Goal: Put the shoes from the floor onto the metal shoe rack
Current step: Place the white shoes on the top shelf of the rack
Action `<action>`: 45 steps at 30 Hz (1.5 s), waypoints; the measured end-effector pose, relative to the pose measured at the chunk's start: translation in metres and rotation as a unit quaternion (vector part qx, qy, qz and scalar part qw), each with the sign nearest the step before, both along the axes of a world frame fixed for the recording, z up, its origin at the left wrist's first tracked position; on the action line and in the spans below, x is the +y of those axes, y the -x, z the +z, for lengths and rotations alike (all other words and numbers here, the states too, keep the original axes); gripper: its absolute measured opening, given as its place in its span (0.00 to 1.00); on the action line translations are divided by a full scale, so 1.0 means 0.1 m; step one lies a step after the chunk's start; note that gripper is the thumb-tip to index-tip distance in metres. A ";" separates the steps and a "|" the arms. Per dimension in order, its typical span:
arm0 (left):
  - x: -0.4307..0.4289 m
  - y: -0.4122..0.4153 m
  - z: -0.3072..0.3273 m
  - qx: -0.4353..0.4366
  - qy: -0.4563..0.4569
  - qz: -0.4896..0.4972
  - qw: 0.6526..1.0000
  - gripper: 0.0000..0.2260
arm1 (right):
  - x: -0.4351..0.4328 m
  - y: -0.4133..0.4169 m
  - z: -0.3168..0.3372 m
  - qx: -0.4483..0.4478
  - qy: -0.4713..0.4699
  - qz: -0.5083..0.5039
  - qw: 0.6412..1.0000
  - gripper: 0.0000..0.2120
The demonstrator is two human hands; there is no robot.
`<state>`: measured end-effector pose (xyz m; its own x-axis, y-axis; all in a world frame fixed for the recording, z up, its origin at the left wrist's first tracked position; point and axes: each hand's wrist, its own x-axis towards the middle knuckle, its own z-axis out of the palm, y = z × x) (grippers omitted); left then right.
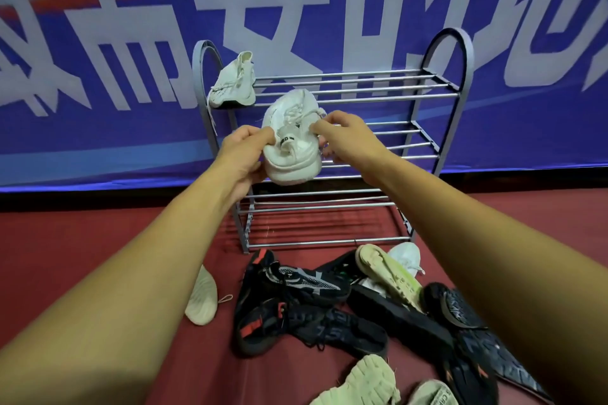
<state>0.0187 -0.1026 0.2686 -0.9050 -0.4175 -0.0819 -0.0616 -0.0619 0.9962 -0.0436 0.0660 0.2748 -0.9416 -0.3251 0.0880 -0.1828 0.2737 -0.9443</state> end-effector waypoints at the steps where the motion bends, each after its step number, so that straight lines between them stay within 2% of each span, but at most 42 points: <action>1: -0.01 0.02 0.02 0.009 -0.008 0.010 1.000 0.08 | -0.01 0.01 0.00 -0.013 0.005 0.007 1.000 0.13; 6: -0.09 0.17 0.11 0.045 -0.014 0.055 0.997 0.05 | -0.08 0.06 -0.02 -0.050 -0.001 0.050 0.997 0.14; 9: -0.10 0.25 0.11 0.058 -0.054 0.053 0.995 0.03 | -0.16 0.13 -0.06 -0.035 0.047 0.032 0.998 0.11; 12: -0.16 0.32 0.14 0.070 -0.088 0.009 0.994 0.03 | -0.27 0.25 -0.07 -0.045 0.123 0.010 0.991 0.06; 14: -0.22 0.36 0.15 0.050 -0.049 -0.029 0.997 0.06 | -0.33 0.36 -0.07 -0.054 0.157 -0.002 0.986 0.05; 17: -0.28 0.40 0.11 0.020 -0.020 -0.077 0.997 0.13 | -0.41 0.47 -0.08 -0.054 0.184 -0.012 0.981 0.11; 19: -0.31 0.47 0.06 0.016 -0.024 -0.069 0.997 0.19 | -0.47 0.52 -0.09 -0.046 0.200 -0.015 0.979 0.14; 21: -0.33 0.57 0.02 0.018 -0.037 -0.022 0.999 0.21 | -0.55 0.57 -0.11 -0.039 0.219 -0.022 0.975 0.14; 24: -0.36 0.71 -0.03 0.032 -0.067 0.024 0.997 0.20 | -0.67 0.64 -0.13 -0.014 0.199 -0.041 0.979 0.15; 29: -0.40 0.84 -0.05 0.075 -0.098 0.020 0.992 0.14 | -0.78 0.71 -0.12 0.013 0.157 -0.022 0.987 0.22; 32: -0.38 0.89 -0.05 0.096 -0.103 0.024 0.990 0.17 | -0.79 0.74 -0.15 0.013 0.154 -0.002 0.988 0.20; 38: -0.35 1.02 -0.16 0.113 -0.043 0.061 0.991 0.25 | -0.89 0.85 -0.20 0.004 0.166 -0.015 0.986 0.18; 41: -0.40 1.05 -0.17 0.105 0.003 0.055 0.993 0.25 | -0.95 0.92 -0.24 0.015 0.174 -0.023 0.984 0.18; 45: -0.40 1.07 -0.16 0.083 0.023 0.043 0.995 0.20 | -1.04 0.98 -0.24 0.008 0.158 -0.039 0.987 0.25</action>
